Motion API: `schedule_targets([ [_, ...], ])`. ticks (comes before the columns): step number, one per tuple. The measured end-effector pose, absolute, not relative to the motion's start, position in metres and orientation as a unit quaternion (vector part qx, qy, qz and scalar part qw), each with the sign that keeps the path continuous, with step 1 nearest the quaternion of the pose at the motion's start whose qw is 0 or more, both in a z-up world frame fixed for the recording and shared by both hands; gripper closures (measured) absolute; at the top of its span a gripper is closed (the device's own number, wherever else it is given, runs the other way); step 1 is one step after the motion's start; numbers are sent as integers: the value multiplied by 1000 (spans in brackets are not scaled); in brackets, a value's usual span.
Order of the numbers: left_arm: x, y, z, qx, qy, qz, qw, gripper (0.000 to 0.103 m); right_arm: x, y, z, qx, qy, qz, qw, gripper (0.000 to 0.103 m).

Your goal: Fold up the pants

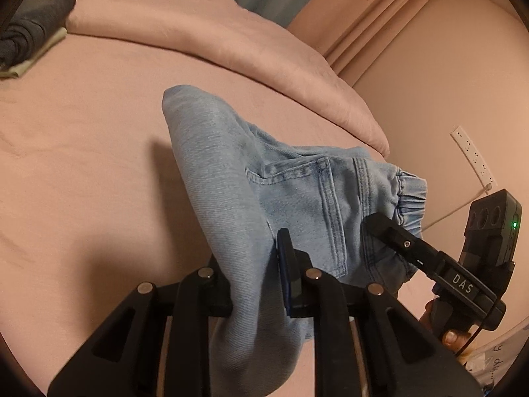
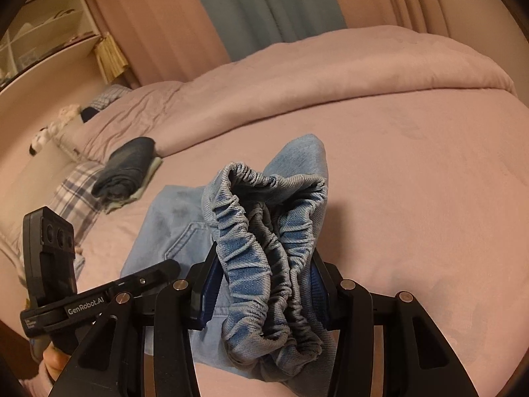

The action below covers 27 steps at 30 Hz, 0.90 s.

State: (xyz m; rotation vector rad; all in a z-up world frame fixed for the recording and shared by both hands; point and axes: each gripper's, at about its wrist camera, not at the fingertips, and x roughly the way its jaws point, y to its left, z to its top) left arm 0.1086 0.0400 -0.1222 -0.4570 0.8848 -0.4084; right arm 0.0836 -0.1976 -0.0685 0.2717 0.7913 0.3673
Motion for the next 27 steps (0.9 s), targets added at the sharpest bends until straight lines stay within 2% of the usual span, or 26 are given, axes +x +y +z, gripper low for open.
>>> schedule_targets([
  [12, 112, 93, -119, -223, 413, -158, 869, 86, 102, -153, -66, 115, 377, 213, 894, 54],
  [27, 165, 133, -122, -208, 410, -121, 880, 86, 149, -106, -73, 116, 371, 235, 891, 54],
])
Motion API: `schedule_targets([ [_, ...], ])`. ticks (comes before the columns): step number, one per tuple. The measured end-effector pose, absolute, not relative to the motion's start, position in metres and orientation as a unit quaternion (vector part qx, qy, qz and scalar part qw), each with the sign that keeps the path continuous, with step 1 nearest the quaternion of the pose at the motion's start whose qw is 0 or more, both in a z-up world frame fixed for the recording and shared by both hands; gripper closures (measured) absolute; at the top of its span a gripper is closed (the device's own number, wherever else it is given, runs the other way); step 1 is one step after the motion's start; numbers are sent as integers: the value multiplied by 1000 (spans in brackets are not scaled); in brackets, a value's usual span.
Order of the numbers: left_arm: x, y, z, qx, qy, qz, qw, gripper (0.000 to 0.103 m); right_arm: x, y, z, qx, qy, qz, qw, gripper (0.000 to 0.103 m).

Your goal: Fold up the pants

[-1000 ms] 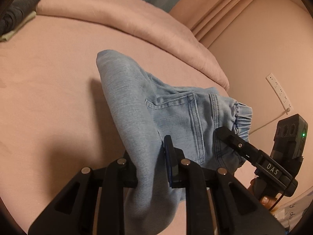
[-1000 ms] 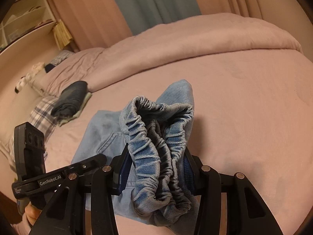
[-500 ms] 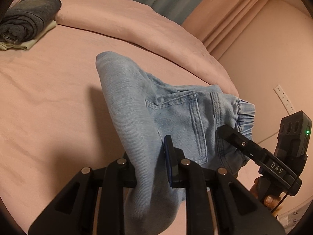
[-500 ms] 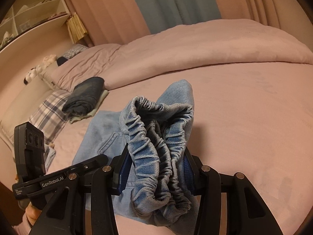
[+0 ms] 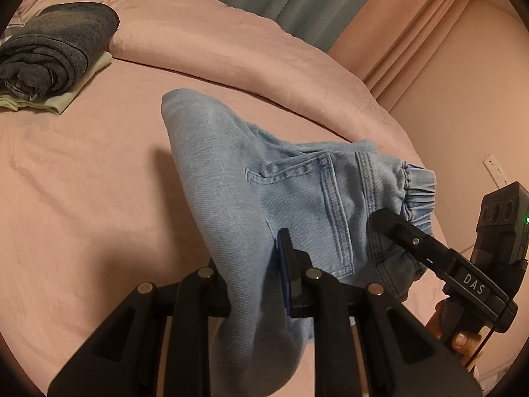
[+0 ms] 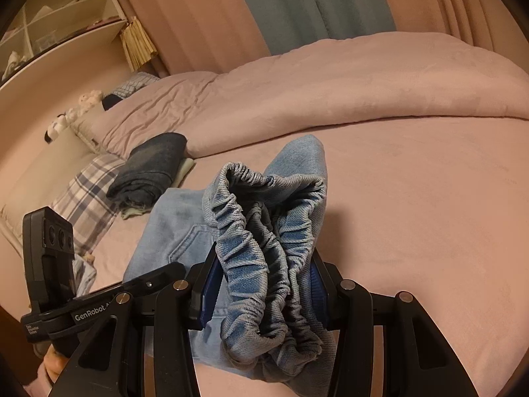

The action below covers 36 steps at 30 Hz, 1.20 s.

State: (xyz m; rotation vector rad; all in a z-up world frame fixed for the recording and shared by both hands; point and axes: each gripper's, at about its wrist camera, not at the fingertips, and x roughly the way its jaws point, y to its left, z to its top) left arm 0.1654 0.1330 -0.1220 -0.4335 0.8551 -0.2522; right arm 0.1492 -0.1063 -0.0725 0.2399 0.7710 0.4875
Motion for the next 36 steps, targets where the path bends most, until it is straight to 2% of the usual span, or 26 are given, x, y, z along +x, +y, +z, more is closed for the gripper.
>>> schedule_targets([
  [17, 183, 135, -146, -217, 434, -107, 868, 84, 180, -102, -97, 116, 406, 223, 879, 54],
  [22, 186, 138, -151, -211, 442, -91, 867, 79, 191, -110, -109, 132, 427, 217, 868, 53],
  [24, 189, 140, -153, -202, 449, -78, 867, 69, 194, -112, -112, 135, 435, 210, 865, 52],
  [27, 186, 145, -152, -190, 455, -43, 869, 47, 196, -120, -117, 137, 455, 173, 863, 41],
  [29, 181, 153, -145, -189, 442, -26, 876, 41, 193, -129, -115, 140, 452, 147, 869, 40],
  [31, 173, 159, -132, -178, 424, -8, 888, 28, 182, -140, -104, 141, 432, 129, 882, 40],
  [36, 159, 151, -110, -146, 394, -12, 907, 15, 155, -135, -70, 86, 365, 131, 918, 39],
])
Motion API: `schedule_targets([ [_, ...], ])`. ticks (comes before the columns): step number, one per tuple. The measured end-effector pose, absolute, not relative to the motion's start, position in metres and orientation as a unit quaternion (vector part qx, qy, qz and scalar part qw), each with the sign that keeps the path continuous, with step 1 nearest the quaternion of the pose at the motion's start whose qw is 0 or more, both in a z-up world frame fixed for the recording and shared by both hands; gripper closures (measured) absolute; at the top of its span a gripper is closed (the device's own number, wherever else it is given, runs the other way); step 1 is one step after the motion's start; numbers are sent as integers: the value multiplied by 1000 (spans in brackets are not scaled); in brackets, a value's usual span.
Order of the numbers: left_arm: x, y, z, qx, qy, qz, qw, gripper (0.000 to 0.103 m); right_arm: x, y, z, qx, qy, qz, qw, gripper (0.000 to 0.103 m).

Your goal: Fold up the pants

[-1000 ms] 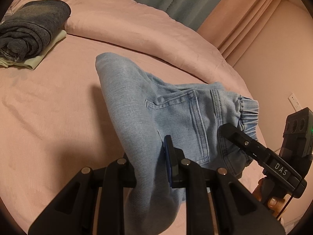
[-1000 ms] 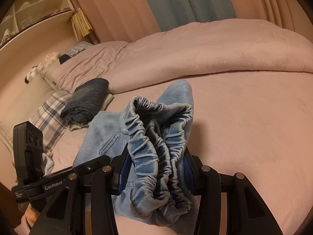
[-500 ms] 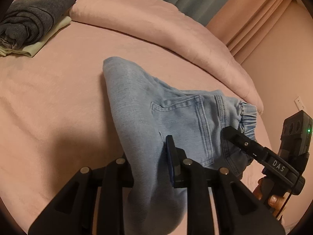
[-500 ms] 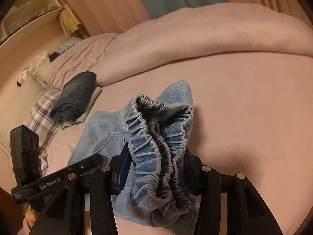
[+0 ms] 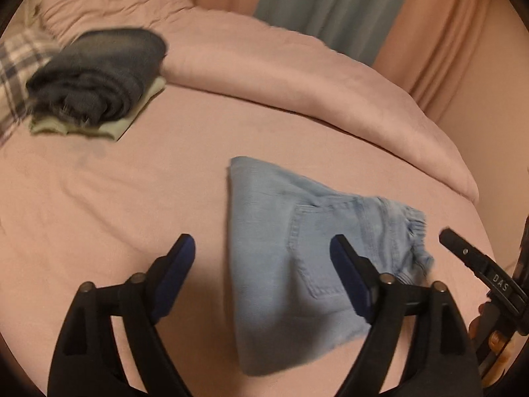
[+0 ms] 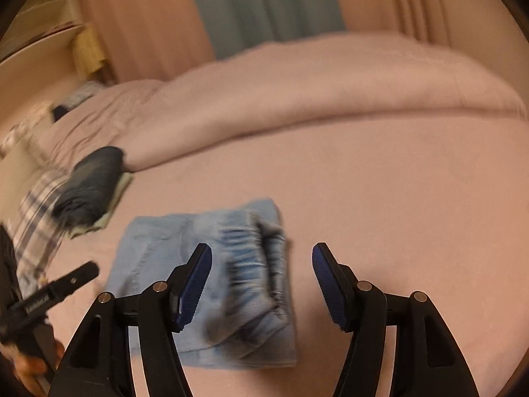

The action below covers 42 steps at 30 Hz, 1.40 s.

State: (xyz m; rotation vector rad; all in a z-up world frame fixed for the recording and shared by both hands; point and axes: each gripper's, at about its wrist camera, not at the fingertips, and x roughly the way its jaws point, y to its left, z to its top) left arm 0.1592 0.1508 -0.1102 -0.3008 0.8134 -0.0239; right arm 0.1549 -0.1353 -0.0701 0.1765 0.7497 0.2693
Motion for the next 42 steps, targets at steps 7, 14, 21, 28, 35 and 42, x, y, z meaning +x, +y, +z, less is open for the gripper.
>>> schedule_targets([
  [7, 174, 99, -168, -46, 490, -23, 870, 4, 162, -88, -116, -22, 433, 156, 888, 39],
  [14, 155, 118, -125, -68, 471, 32, 879, 4, 140, -104, -71, 17, 418, 160, 894, 39],
  [21, 105, 111, -42, -26, 431, 64, 900, 1, 90, -115, -6, 13, 380, 159, 911, 18],
  [28, 47, 91, 15, 31, 408, 77, 909, 1, 54, -121, 41, 15, 372, 167, 913, 16],
  [35, 13, 82, 53, 19, 392, 69, 917, 1, 28, -119, 69, 6, 356, 178, 917, 15],
  [42, 0, 73, 66, 15, 378, 54, 924, 1, 12, -120, 82, 3, 337, 184, 923, 15],
])
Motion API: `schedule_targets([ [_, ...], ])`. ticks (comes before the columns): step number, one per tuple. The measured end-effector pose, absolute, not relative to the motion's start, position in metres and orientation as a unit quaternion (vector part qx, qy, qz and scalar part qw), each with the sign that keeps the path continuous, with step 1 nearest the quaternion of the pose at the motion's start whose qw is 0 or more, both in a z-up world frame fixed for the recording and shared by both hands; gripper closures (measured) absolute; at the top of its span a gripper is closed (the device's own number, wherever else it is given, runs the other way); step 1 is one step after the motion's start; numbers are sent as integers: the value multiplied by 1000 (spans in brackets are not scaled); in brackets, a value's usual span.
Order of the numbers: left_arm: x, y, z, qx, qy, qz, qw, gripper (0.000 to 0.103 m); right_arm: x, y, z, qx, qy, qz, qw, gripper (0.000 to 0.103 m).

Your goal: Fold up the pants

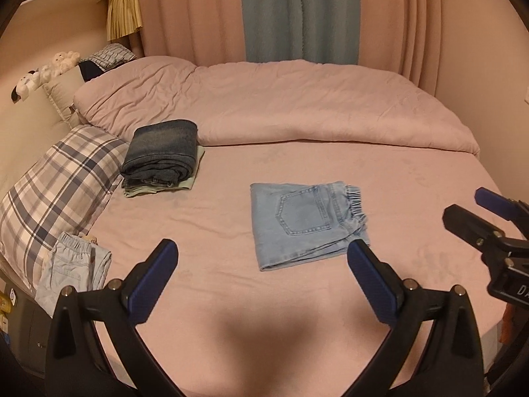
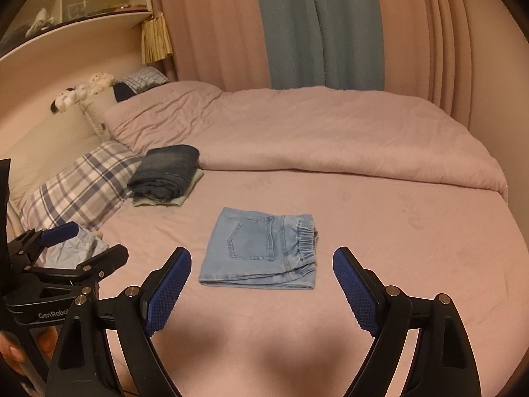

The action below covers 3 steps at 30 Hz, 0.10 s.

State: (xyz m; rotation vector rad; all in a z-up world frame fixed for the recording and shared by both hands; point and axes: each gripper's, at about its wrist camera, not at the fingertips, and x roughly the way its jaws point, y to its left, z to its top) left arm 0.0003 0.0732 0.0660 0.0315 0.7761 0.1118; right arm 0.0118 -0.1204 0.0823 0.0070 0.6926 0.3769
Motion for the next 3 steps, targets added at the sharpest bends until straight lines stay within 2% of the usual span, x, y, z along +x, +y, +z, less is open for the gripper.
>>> schedule_targets([
  [3, -1, 71, 67, 12, 380, 47, 924, 1, 9, -121, 83, 6, 337, 183, 923, 15],
])
